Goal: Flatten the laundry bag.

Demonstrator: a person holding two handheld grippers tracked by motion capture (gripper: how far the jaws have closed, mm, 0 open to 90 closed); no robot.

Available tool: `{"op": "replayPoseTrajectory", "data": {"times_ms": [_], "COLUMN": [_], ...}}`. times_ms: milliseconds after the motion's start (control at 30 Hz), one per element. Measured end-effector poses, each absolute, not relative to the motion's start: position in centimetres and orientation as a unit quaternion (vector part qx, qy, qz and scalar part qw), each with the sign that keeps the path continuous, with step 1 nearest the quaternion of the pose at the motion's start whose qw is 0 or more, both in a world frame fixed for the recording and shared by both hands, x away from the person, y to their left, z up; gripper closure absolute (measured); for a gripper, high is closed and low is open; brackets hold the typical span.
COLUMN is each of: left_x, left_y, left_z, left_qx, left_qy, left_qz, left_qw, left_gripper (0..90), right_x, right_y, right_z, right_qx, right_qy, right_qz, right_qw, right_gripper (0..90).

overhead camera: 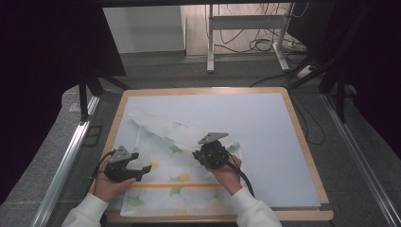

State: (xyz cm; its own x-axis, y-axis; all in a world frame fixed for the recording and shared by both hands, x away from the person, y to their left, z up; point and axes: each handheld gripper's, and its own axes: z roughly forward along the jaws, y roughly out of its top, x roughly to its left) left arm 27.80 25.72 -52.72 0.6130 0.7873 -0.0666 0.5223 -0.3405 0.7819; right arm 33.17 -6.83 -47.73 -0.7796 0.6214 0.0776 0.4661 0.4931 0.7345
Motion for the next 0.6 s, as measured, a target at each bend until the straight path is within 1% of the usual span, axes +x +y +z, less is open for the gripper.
{"op": "replayPoseTrajectory", "data": {"times_ms": [600], "left_x": [27.8], "left_y": [25.6], "left_z": [-52.6], "left_qx": [0.801], "left_qy": [0.407], "left_qz": [0.165], "left_qw": [0.407], "left_gripper": [23.7], "right_x": [35.9], "right_y": [-8.5], "right_z": [-46.8], "right_qx": [0.339], "right_qy": [0.843], "right_qz": [0.404], "right_qw": [0.111], "right_gripper": [86.3]}}
